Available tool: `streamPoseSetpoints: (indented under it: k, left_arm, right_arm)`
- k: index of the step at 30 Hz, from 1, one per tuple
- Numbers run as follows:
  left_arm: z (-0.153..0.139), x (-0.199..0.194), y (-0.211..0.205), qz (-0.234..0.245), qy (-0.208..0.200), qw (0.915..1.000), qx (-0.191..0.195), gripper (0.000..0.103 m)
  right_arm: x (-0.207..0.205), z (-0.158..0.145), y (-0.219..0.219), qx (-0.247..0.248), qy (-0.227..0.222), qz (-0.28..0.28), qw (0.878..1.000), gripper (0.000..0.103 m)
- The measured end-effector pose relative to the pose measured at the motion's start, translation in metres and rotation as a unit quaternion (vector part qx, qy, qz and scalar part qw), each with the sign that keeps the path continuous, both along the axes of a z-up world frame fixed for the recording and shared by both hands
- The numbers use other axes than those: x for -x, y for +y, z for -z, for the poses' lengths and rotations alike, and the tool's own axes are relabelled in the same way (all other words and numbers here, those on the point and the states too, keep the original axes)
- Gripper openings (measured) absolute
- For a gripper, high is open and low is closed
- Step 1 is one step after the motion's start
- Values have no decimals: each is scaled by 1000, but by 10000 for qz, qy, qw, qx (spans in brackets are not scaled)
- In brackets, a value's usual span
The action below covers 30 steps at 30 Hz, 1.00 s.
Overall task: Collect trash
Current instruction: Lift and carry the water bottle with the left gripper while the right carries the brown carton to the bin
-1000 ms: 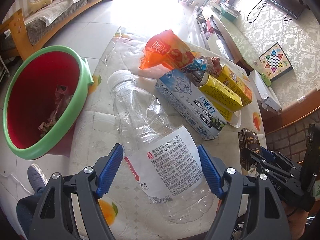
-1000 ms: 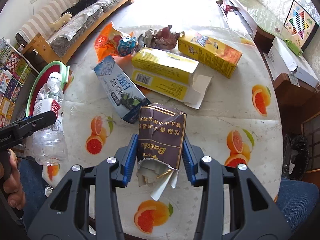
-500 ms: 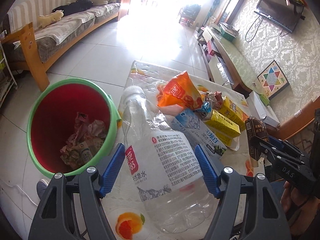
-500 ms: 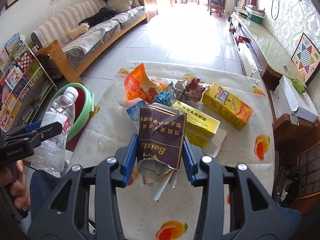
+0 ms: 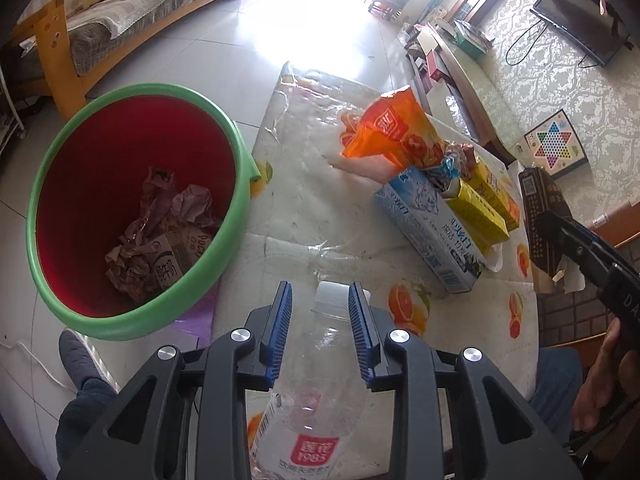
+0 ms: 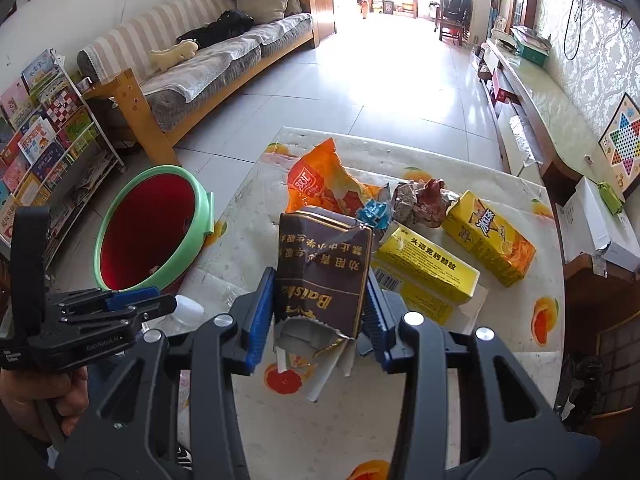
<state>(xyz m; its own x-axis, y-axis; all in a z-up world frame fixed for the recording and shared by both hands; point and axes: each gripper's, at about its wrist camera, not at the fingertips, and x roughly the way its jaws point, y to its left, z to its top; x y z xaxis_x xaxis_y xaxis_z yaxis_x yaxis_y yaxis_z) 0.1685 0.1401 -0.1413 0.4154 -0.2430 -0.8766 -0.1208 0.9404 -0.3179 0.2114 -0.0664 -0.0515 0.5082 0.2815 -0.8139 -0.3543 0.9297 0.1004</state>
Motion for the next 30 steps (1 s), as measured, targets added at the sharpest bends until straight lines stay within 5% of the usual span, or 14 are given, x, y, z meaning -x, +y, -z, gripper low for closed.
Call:
streamPoseSetpoints:
  k: [6, 12, 25, 30]
  left_arm:
    - [0, 18, -5, 91, 69, 9999, -124, 67]
    - [-7, 40, -23, 477, 284, 9985, -5, 84]
    - [50, 51, -66, 839, 1288, 9879, -208, 83]
    - [63, 49, -67, 699, 1443, 9870, -126, 55]
  right_arm:
    - [2, 1, -10, -82, 8, 59, 9999, 41]
    - [10, 2, -18, -193, 16, 112, 9997, 41]
    - [27, 9, -52, -359, 79, 299, 9989, 41]
    - [27, 14, -63, -414, 127, 372, 9984, 41]
